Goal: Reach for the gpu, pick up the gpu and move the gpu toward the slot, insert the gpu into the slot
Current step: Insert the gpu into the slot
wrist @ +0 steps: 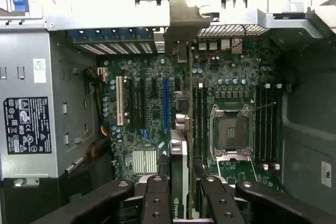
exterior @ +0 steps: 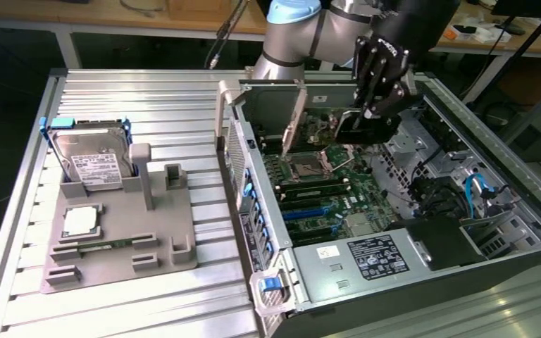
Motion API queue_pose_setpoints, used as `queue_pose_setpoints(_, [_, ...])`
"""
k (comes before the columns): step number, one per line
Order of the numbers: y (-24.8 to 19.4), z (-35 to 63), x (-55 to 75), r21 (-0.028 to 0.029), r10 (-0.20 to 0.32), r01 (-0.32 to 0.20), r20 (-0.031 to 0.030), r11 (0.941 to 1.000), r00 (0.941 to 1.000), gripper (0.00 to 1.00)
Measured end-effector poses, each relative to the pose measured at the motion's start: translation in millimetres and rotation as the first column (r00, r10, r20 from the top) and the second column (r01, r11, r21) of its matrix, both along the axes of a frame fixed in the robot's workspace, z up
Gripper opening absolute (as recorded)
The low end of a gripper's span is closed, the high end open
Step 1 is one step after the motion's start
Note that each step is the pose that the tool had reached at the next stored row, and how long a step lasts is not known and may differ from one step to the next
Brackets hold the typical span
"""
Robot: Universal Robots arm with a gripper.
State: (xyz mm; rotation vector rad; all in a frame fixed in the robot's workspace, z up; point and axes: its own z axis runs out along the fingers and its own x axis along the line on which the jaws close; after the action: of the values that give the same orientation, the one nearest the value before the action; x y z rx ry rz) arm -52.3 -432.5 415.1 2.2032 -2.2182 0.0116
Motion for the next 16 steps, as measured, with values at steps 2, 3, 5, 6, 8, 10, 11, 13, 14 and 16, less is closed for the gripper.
queue_pose_setpoints(2, [-0.8, -17.3, 2.0, 0.0011, -0.053, 0.053, 0.0323, 0.9986, 0.9981, 0.27])
queue_pose_setpoints(3, [-0.8, -24.0, 2.1, 0.0011, -0.081, 0.081, 0.0323, 0.9967, 0.9962, 0.27])
queue_pose_setpoints(5, [-0.8, -27.8, 2.1, 0.0011, -0.090, 0.090, 0.0323, 0.9959, 0.9954, 0.27])
queue_pose_setpoints(6, [-0.8, -30.2, 2.1, 0.0010, -0.093, 0.093, 0.0323, 0.9957, 0.9951, 0.27])
queue_pose_setpoints(8, [-0.8, -33.9, 2.1, 0.0010, -0.096, 0.096, 0.0323, 0.9954, 0.9948, 0.27])
queue_pose_setpoints(10, [-0.8, -37.5, 2.1, 0.0011, -0.098, 0.098, 0.0322, 0.9952, 0.9947, 0.27])
queue_pose_setpoints(11, [-0.8, -39.5, 2.1, 0.0011, -0.098, 0.098, 0.0323, 0.9951, 0.9946, 0.27])
queue_pose_setpoints(13, [-0.8, -43.0, 2.2, 0.0010, -0.098, 0.098, 0.0319, 0.9951, 0.9946, 0.27])
queue_pose_setpoints(14, [-0.8, -44.9, 2.2, 0.0009, -0.097, 0.097, 0.0314, 0.9953, 0.9948, 0.27])
queue_pose_setpoints(16, [-0.8, -48.1, 2.2, 0.0009, -0.085, 0.085, 0.0306, 0.9964, 0.9959, 0.27])
